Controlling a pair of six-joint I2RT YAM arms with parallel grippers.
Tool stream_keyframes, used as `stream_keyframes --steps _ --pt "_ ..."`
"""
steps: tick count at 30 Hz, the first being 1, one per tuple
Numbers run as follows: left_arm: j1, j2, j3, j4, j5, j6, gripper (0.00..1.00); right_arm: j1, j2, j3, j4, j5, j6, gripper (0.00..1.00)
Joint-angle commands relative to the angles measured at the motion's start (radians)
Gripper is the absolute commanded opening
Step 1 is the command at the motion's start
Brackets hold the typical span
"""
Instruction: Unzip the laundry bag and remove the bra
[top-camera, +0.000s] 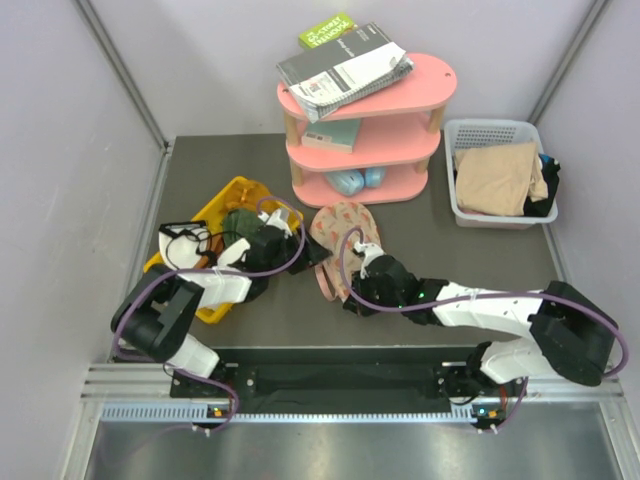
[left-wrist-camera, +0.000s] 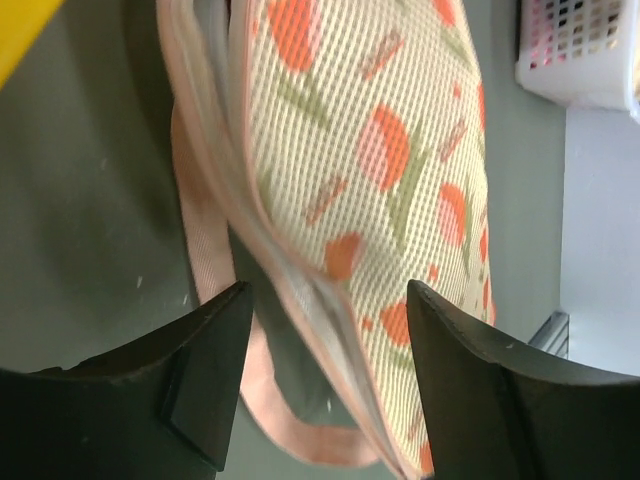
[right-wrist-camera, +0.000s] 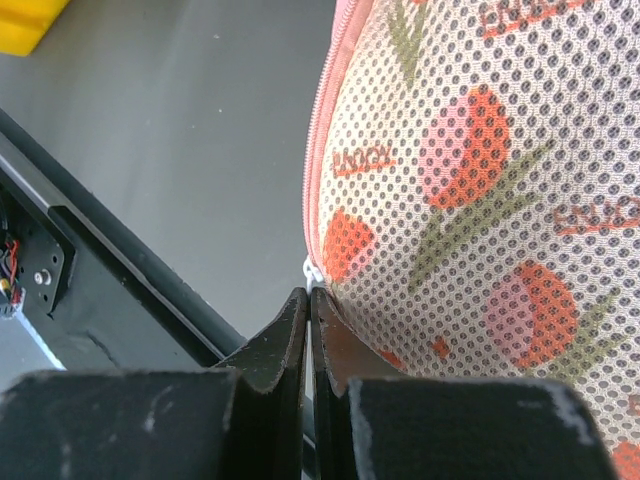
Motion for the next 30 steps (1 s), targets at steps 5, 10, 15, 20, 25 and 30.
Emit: stream_keyframes --steps 5,10,15,20,25,30 --pt "-0.085 -0.119 -0.144 0.081 -0.042 -0.087 0.68 0.003 0.056 0.051 0.068 -0.036 -0.004 0.00" --pt "-0.180 -0.147 -0.160 0.098 -0.118 -0.115 0.60 0.003 0.070 0.059 0.084 -0.046 -0.007 0.00" --pt "-0.217 -0.093 -0.149 0.145 -0.114 -0.133 0.42 0.003 0.080 0.065 0.090 -0.059 -0.010 0.00" --pt "-0.234 -0.044 -0.147 0.165 -0.098 -0.150 0.36 0.003 0.070 0.068 0.084 -0.055 -0.010 0.00" --pt "-0.242 -0.038 -0.147 0.171 -0.101 -0.156 0.16 0.003 0.070 0.068 0.081 -0.053 -0.010 0.00" --pt "-0.242 -0.035 -0.144 0.177 -0.097 -0.155 0.00 0.003 0.074 0.067 0.078 -0.053 -0.013 0.00"
